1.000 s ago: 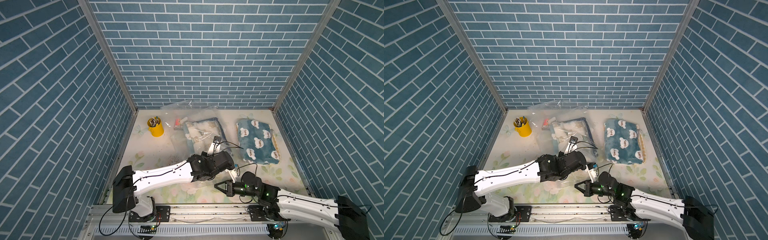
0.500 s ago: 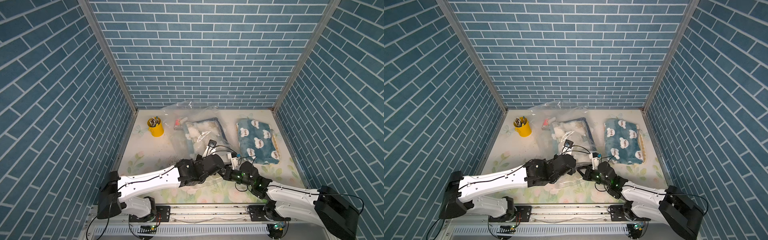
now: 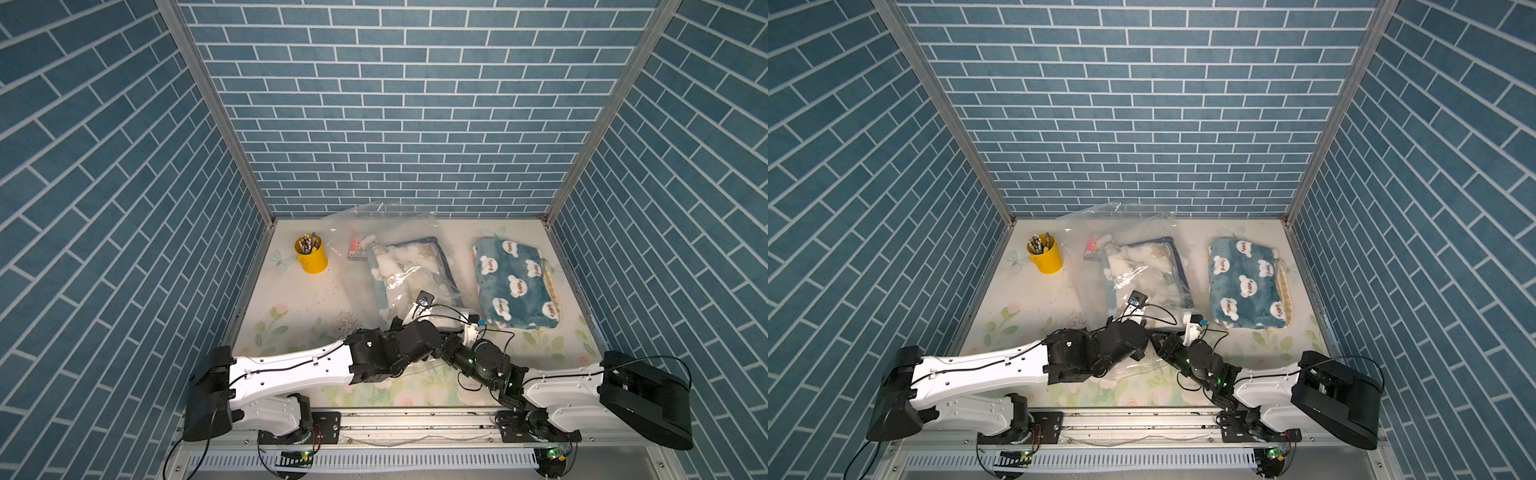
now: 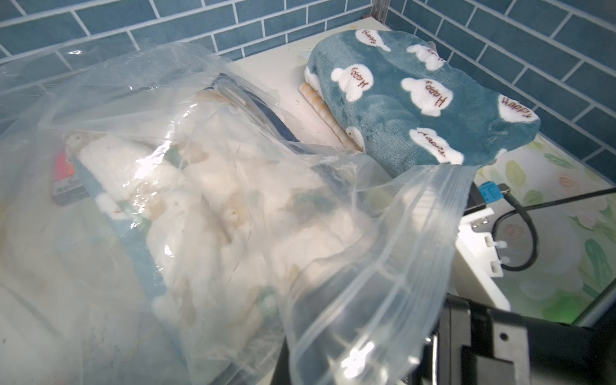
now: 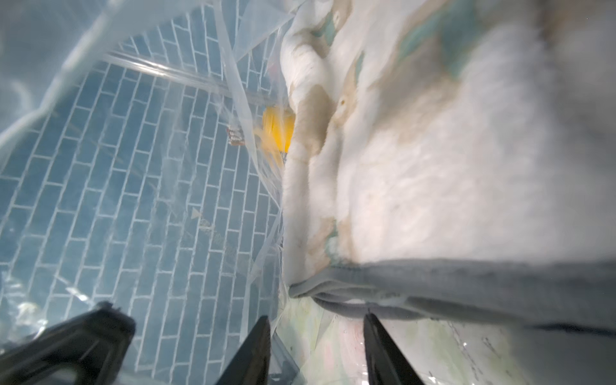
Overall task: Take the blanket out of the vacuum bag
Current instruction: Open the vacuum bag at the center of the board.
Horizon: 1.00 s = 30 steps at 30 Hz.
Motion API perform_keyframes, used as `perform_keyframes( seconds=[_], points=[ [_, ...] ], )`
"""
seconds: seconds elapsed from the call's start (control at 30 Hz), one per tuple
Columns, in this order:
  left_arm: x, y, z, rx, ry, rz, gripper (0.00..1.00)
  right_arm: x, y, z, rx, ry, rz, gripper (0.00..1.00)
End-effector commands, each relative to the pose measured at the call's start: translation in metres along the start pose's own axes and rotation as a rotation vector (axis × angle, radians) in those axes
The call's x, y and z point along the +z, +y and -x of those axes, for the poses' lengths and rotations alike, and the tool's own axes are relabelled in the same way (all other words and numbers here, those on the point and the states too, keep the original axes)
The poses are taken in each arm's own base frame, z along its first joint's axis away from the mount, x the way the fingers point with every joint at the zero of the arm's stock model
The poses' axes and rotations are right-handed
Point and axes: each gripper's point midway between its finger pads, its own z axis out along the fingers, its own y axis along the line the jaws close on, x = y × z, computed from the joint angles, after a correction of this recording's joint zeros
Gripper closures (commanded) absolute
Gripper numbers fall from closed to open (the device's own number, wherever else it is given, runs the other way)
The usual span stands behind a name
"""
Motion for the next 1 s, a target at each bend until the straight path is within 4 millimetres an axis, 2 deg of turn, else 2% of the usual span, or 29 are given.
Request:
perform_keyframes(
  seconds=[0.0,0.23,0.53,0.77,0.87,0.9,0.97],
  points=[
    [-0.010,0.019,0.013,-0.036,-0.072,0.087,1.00,-0.002,0.006,0.012,0.085,-0.074,0.036,0.51],
    [-0.020,0.029,0.023,-0.073,-0.136,0.093,1.00,0.001,-0.004,0.009,0.098,-0.068,-0.005,0.44],
    [-0.018,0.027,0.021,-0.077,-0.149,0.078,1.00,0.010,-0.006,0.004,0.116,-0.055,0.004,0.45],
    [-0.017,0.027,0.019,-0.080,-0.150,0.074,1.00,0.021,0.013,-0.001,0.108,-0.027,0.072,0.57],
    [-0.017,0.028,0.018,-0.080,-0.148,0.075,1.00,0.020,0.015,0.000,0.109,-0.032,0.086,0.70],
    [-0.017,0.028,0.018,-0.083,-0.148,0.073,1.00,0.020,0.016,0.002,0.107,-0.038,0.089,0.77],
    [-0.016,0.027,0.016,-0.082,-0.147,0.071,1.00,0.021,0.018,0.004,0.093,-0.041,0.092,0.83]
  ],
)
